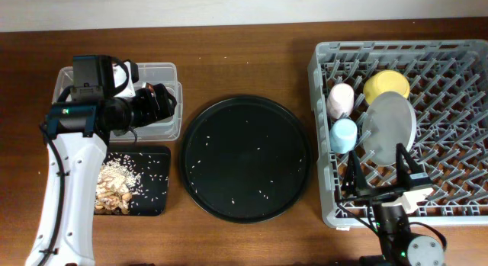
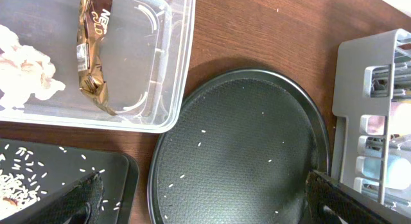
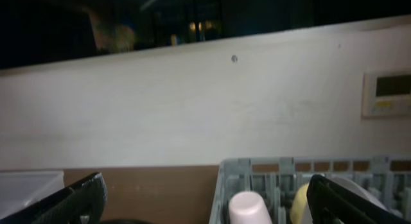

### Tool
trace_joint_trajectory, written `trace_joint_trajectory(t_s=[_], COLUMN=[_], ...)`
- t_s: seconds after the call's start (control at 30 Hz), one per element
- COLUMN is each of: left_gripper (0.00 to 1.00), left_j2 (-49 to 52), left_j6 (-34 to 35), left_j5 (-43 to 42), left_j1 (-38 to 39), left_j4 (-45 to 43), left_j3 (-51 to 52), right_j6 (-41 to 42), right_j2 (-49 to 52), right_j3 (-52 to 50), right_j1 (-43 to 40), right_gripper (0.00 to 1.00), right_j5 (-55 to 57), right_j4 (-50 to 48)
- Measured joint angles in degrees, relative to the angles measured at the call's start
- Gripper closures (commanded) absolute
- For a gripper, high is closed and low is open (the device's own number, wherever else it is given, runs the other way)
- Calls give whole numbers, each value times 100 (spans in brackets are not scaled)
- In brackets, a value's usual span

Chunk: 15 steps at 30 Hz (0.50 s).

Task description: Sort waste into correct bins and load items into the dishwasher rack

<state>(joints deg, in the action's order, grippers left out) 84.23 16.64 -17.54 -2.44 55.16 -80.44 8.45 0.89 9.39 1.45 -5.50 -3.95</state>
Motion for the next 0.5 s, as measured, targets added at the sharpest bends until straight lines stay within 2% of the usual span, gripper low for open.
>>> trace_joint_trajectory(t_s=[0.07,0.23,0.5], left_gripper=[1,1,1], left_j2=[0,0,0], left_j6=[0,0,0], left_j5=[2,0,2], left_j1=[0,0,0], left_j4=[-2,-2,-2], left_j3=[0,0,0], right_j6=[44,66,-131], right_j2=[-4,-4,-13], right_j3=[-313,-809,-868], right_j1=[0,0,0], right_gripper=[1,2,2], right_j5=[2,2,26], right_j4=[-275,-264,778])
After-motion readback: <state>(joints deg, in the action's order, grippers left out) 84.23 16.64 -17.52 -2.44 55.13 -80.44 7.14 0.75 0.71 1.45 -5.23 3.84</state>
